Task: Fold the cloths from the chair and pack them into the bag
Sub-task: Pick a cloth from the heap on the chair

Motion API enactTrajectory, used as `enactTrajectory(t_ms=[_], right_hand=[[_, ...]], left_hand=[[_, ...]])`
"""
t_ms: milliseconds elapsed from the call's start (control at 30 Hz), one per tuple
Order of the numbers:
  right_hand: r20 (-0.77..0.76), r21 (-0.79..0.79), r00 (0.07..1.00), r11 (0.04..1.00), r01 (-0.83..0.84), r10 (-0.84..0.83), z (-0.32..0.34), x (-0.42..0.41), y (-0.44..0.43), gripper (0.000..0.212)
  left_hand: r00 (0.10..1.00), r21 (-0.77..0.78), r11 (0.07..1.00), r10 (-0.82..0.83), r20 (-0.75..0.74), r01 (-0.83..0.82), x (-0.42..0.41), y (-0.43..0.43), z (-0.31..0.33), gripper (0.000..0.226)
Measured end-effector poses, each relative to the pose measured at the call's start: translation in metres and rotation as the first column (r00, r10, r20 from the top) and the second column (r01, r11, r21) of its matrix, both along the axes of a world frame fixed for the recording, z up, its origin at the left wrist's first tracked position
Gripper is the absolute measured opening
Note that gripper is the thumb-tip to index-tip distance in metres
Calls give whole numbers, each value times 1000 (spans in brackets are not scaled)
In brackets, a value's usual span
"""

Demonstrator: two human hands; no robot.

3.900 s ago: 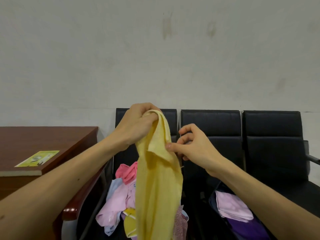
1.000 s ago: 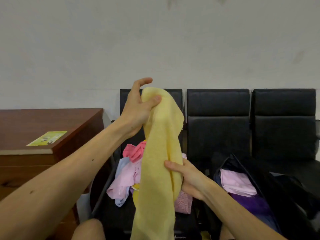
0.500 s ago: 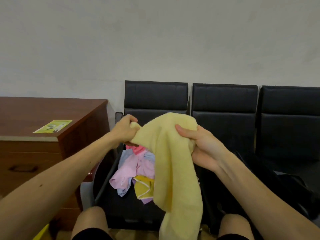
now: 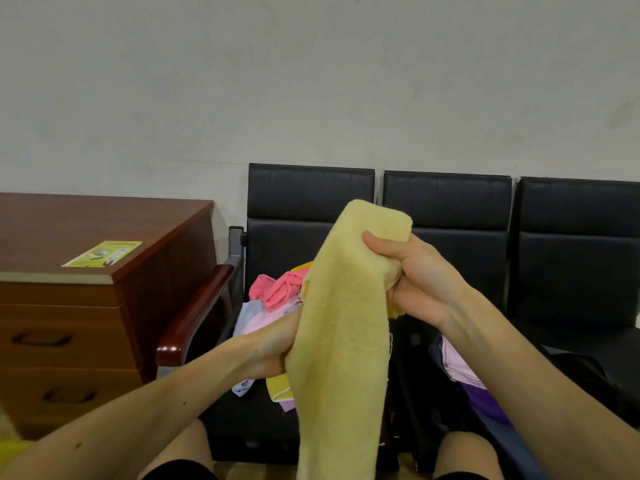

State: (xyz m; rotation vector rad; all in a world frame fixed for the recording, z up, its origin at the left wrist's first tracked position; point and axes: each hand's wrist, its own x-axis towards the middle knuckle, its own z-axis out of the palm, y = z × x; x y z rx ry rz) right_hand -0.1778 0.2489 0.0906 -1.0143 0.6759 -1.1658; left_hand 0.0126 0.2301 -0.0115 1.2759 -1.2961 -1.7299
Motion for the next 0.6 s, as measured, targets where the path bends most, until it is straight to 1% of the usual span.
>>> enactTrajectory(t_ms=[33,100,167,233,300,367,433,467,500,567,600], right_hand=[[-6,-1,1000,1000,7,-7,1,-2,-1,37],[-13,0,999,1000,31,-31,2,-7,-4,35],[0,-1,998,998,67,-67,4,-12,-6,37],[10,10,993,993,115,-115,5,-18,-9,39],[1,19,985,985,172,-172,6,-25,-12,42],[-6,51,968,967,250,-250,6,-32,-17,42],[38,114,945,941,318,-324,-1,-35,-21,35],[53,135,949,944,302,-311,-8,-32,-21,34],[53,150,969,962,230,-240,-19,-26,-17,44],[40,209,999,978,-16,7,-50,-10,-7,69],[47,227,992,965,-129,121,-63,-3,0,73]], left_hand=[[996,56,998,8,-90,-3,0,4,4,43],[981,124,992,25,-192,-1,2,7,10,68],[977,128,992,30,-211,-3,6,7,10,87],[969,98,994,-12,-248,37,9,8,10,93],[957,64,992,-88,-277,110,14,12,14,86],[958,2,989,-143,-249,149,18,15,22,70],[962,-76,992,-120,-247,105,17,15,35,53],[959,-116,992,-85,-271,55,16,13,44,46],[955,-143,990,-36,-296,-7,13,12,52,40],[947,-187,975,53,-317,-117,9,6,66,36],[948,-200,968,84,-306,-151,6,3,71,35]])
